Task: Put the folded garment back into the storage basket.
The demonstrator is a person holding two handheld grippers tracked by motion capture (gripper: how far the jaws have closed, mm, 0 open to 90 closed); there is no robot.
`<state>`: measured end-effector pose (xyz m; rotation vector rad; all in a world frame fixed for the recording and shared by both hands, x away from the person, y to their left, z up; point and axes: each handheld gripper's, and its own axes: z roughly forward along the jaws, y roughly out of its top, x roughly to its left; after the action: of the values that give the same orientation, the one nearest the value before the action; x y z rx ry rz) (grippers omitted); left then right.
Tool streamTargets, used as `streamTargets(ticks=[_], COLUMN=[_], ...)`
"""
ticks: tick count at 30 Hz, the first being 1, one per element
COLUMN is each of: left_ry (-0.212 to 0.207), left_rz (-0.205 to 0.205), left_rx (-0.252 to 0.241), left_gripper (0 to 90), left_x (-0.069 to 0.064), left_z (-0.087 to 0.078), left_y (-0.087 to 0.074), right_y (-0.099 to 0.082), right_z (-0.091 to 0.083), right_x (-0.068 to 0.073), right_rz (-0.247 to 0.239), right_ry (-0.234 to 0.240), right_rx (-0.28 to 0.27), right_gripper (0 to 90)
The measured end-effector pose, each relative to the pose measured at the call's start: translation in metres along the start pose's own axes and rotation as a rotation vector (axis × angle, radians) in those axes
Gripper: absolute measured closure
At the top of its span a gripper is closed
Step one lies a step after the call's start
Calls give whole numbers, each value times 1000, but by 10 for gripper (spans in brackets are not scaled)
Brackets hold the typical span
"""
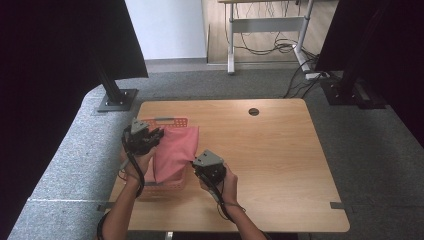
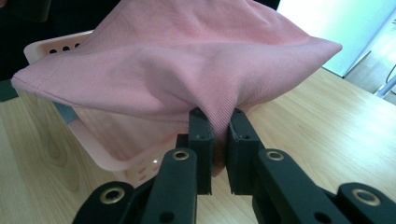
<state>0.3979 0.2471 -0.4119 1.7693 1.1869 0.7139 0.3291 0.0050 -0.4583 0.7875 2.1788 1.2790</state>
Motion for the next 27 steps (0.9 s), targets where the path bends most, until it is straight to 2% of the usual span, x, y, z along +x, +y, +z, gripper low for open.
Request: streamTargets(ticks=[11, 16, 27], left_ry=[32, 47, 88], left_rz=[3, -11, -25], left_rx=[17, 24, 23], left_gripper=[793, 792, 781], left_x=[21, 31, 43], left_z=[-5, -8, -14], left_y=[-5, -10, -14], right_y=[7, 9, 17], right_z=[24, 33, 47], right_x=[14, 19, 29], right_rz=[-3, -5, -10], right_ry=[15, 28, 47], right_rx=[21, 27, 26], right_gripper=[819, 819, 807])
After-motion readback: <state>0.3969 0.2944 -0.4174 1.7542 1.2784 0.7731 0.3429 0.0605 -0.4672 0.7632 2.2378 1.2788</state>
